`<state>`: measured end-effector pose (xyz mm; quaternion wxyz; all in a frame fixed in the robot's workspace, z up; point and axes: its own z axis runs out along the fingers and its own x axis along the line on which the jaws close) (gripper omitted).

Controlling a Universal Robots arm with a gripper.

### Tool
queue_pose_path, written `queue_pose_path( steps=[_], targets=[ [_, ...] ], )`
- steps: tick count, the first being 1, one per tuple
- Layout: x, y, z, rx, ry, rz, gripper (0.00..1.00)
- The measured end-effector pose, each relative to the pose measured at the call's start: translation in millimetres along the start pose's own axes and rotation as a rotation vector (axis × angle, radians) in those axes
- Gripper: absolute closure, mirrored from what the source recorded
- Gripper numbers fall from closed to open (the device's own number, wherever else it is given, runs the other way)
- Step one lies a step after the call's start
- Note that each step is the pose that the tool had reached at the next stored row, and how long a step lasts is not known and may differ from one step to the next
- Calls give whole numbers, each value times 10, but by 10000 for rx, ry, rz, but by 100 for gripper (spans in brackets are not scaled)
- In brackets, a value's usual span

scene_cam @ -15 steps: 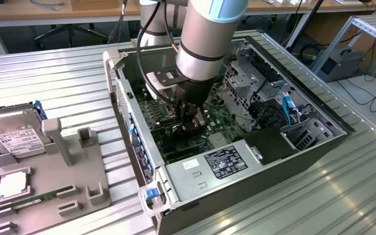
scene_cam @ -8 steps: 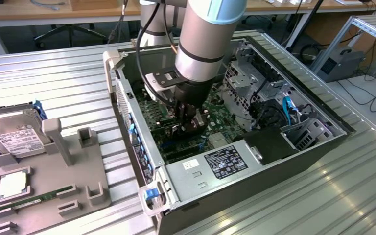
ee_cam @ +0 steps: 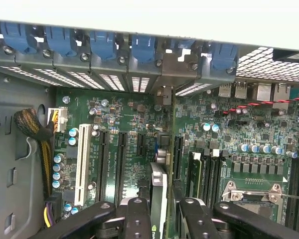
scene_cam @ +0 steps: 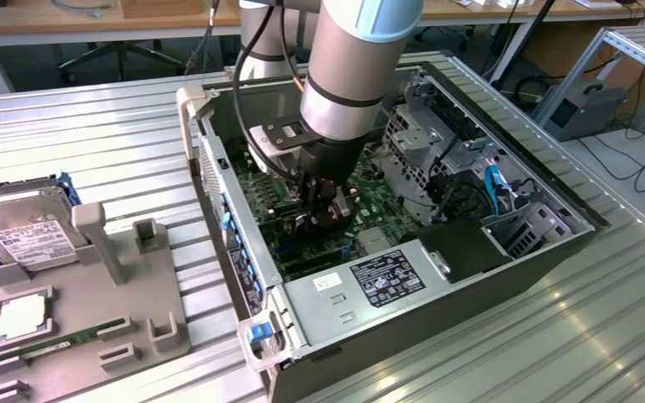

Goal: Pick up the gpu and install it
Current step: 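Insert the gpu into the slot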

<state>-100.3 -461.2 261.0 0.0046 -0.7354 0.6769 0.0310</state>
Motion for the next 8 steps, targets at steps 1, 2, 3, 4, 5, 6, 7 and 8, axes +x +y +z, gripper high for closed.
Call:
queue_pose_path(
  steps=[1,2,3,4,5,6,7,8],
  targets=[
    [0,0,0,0,0,0,73],
    [0,0,0,0,0,0,73],
    [0,0,1,-1,2,0,73],
    [0,-2,19,5,-3,-1,73],
    [1,-1,24,2,-4,-1,73],
    [1,0,22,0,0,0,73],
    [1,0,23,1,-1,0,73],
    [1,0,22,0,0,0,73]
  ],
)
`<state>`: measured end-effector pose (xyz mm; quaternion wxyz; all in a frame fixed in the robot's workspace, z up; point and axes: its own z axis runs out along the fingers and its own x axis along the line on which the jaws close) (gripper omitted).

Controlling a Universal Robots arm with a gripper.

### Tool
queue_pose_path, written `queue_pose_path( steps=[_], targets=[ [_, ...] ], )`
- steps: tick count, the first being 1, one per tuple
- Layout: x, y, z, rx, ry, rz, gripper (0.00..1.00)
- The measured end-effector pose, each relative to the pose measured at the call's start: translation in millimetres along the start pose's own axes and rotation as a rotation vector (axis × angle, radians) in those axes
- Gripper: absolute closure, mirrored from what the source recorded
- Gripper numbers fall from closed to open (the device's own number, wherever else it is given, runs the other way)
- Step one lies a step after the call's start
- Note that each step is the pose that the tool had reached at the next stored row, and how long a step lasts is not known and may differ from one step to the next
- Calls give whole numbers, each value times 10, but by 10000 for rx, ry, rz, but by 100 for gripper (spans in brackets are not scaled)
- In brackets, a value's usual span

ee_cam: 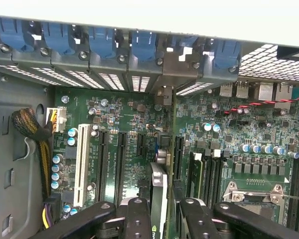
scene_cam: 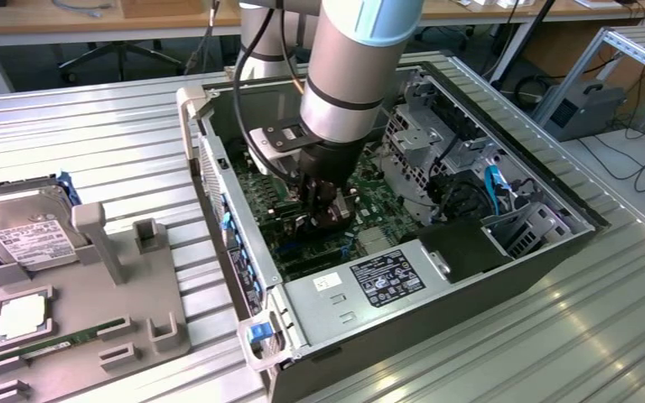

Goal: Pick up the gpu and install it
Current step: 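Insert the gpu into the slot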

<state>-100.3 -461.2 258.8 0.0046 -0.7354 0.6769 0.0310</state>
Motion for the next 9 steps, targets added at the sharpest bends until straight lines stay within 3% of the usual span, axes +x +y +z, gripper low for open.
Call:
queue_pose_path(
  steps=[4,5,7,9],
  targets=[
    [-1,1,1,-2,-8,0,73],
    [-1,1,2,2,-3,2,65],
    [0,0,0,0,0,0,41],
    [0,0,0,0,-1,0,29]
  ],
)
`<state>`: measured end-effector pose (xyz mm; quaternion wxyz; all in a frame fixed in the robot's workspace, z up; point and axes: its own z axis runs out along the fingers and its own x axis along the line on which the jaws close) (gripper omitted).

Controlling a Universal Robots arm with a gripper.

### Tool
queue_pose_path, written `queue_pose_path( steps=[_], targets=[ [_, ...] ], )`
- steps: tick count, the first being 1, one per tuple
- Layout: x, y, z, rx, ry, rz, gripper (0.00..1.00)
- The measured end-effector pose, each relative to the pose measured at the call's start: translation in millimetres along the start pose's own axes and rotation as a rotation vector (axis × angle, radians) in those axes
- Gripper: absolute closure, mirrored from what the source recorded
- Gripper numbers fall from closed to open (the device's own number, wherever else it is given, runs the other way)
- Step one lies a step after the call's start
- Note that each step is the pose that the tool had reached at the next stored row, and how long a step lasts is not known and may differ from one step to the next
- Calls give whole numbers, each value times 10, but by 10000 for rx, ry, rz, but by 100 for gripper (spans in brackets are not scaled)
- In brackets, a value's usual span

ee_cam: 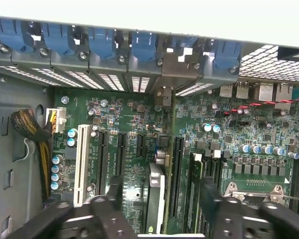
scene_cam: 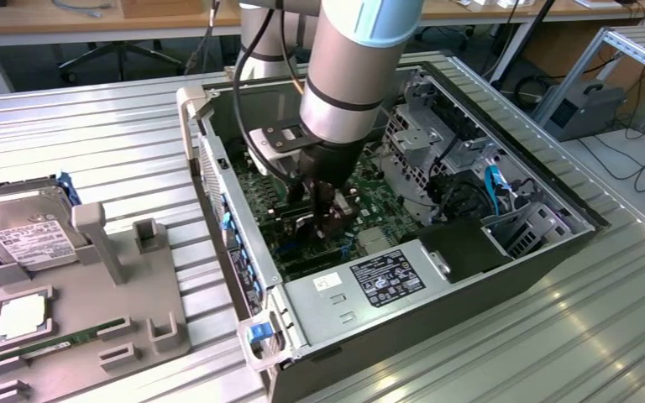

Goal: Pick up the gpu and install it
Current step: 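Insert the gpu into the slot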

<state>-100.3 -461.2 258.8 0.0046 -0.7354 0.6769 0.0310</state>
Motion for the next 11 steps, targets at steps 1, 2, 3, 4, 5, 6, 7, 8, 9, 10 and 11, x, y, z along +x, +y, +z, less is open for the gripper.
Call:
queue_pose_path(
  steps=[1,2,3,4,5,6,7,8,9,10,11],
  targets=[
    [0,0,0,0,0,0,23],
    [0,1,-10,-2,2,0,17],
    [-7,3,-101,0,1,0,17],
    [-10,4,-141,0,0,-1,17],
    [-13,6,-194,-1,1,-1,17],
    [-19,10,-292,-1,1,0,17],
    [-23,12,-350,0,0,0,17],
    [-25,14,-402,-1,1,0,17],
    [-33,19,-551,0,-1,0,17],
    [-35,21,-591,0,0,1,17],
    [-40,24,-682,0,-1,1,17]
  ],
)
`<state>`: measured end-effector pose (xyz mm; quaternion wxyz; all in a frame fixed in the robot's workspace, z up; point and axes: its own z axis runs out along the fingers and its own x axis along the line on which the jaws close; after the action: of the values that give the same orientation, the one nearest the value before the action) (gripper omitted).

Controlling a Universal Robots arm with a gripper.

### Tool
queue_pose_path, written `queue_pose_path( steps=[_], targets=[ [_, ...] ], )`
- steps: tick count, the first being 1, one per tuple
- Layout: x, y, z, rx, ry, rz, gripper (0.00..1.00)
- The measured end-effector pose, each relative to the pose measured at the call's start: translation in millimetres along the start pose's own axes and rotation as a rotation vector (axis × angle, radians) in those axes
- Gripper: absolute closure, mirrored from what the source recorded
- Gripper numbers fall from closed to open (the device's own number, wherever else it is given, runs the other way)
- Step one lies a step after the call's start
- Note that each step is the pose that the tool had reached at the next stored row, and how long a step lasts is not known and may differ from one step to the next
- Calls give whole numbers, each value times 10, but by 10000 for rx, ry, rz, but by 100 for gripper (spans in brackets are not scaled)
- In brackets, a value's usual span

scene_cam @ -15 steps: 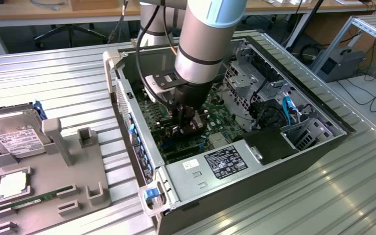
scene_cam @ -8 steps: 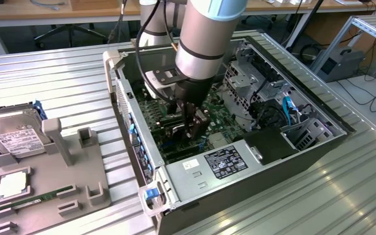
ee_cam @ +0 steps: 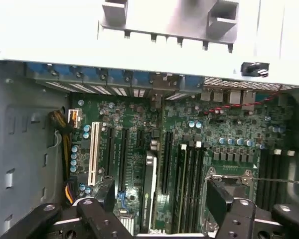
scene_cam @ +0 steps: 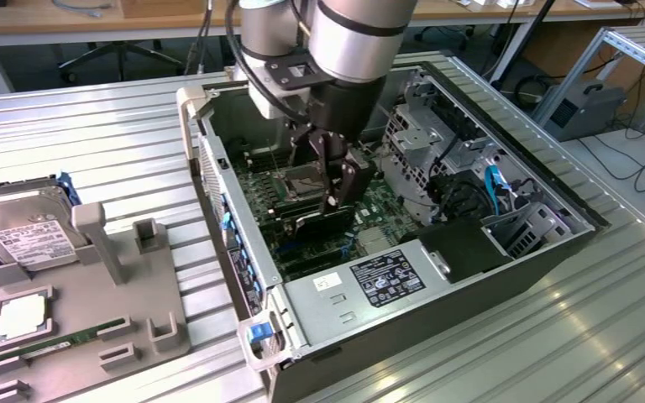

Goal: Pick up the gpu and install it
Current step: 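Insert the gpu into the slot, then press down on the gpu until it lock into place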

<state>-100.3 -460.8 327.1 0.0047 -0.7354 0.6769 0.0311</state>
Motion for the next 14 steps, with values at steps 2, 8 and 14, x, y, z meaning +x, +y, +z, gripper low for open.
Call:
queue_pose_path(
  steps=[2,8,14],
  targets=[
    [-14,9,-270,-1,2,-1,17],
    [-22,15,-421,2,1,-1,17],
    [-22,15,-421,2,1,-1,17]
  ],
)
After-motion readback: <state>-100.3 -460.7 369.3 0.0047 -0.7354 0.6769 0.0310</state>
